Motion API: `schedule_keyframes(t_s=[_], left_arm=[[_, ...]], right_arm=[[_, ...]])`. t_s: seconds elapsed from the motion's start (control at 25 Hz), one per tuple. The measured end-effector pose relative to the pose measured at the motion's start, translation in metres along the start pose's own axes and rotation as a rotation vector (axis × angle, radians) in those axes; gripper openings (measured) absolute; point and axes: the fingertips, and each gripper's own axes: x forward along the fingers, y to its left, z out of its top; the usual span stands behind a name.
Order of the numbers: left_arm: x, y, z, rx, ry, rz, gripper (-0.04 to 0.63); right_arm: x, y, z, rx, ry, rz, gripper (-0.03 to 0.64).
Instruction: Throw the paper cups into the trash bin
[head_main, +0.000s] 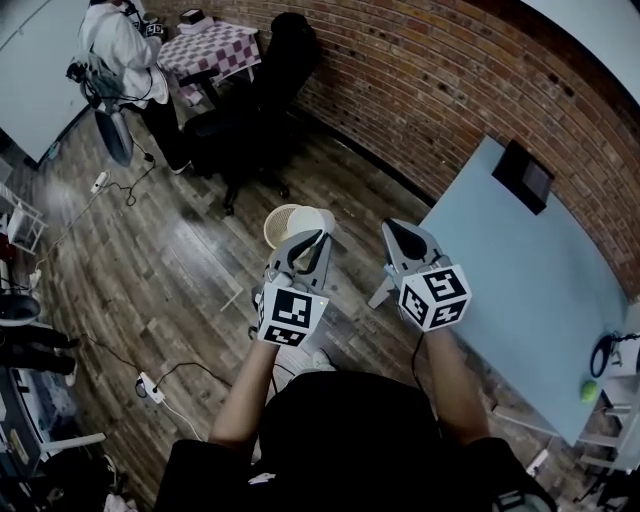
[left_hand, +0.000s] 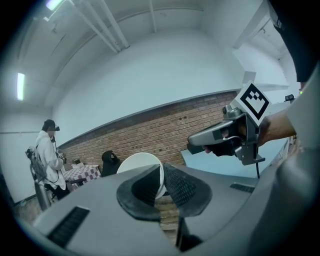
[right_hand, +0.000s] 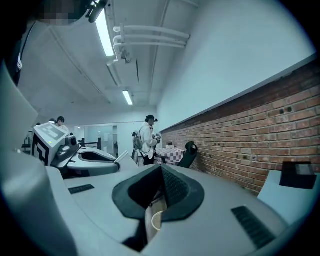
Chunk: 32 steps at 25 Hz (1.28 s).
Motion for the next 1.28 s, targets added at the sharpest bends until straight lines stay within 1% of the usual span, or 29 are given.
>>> schedule_keyframes(t_s=[0.28, 0.4, 0.6, 0.8, 1.08, 1.28], left_arm=[[-0.016, 0.043, -0.023, -0.014, 0.000, 0.006, 0.031], [-0.023, 0.063, -0.029, -0.023, 0.007, 0.030, 0.031], [-0.027, 0.077, -0.037, -0.052, 0.013, 0.041, 0.031], [-0.022, 0.087, -0.035, -0.077, 0.006, 0.052, 0.031], [-0.002, 0.109, -0.043, -0.084, 0.032, 0.072, 0.031], [0.028, 0.127, -0.036, -0.080, 0.036, 0.081, 0.031]], right_arm=[[0.037, 0.030, -0.004, 0.002, 0.000, 0.004, 0.005], [0.052, 0.041, -0.005, 0.000, 0.000, 0.013, 0.005], [0.064, 0.054, -0.005, -0.015, 0.009, 0.034, 0.005], [0.075, 0.049, -0.003, -0.015, 0.016, 0.044, 0.005], [0.109, 0.039, 0.001, -0.009, 0.013, 0.076, 0.005], [0.138, 0.011, 0.007, 0.003, 0.011, 0.078, 0.005]])
